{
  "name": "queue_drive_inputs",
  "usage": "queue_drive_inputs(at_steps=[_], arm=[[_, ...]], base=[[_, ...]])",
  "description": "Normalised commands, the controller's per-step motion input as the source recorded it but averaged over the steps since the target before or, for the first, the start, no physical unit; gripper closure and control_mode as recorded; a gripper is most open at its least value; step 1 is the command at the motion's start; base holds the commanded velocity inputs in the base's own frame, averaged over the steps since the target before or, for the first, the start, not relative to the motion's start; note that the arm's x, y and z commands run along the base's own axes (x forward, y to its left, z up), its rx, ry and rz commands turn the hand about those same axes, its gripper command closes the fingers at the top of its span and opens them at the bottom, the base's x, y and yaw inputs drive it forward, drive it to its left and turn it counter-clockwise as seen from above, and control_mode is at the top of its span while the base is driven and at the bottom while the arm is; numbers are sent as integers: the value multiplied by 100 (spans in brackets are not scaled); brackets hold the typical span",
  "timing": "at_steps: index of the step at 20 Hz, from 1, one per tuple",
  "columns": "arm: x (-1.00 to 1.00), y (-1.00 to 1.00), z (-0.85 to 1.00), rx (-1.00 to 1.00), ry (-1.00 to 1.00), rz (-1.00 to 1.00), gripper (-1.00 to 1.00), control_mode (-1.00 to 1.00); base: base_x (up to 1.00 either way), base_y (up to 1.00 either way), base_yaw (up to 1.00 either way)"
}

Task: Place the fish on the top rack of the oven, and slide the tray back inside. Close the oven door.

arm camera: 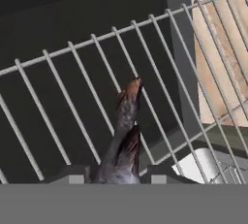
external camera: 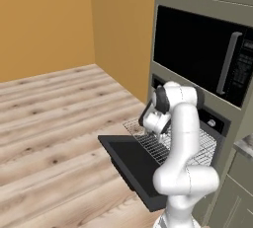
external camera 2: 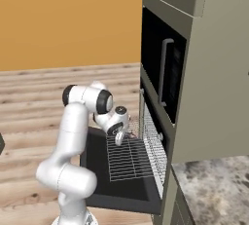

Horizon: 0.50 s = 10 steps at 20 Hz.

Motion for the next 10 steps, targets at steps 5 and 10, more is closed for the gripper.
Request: queue_drive_inputs(at_steps=[5, 10], arm=[[67, 0, -50, 0, 0, 0, 100, -100], [76, 0, -52, 0, 1, 0, 100, -100]], base=[[0, 0, 0], [0, 0, 0]])
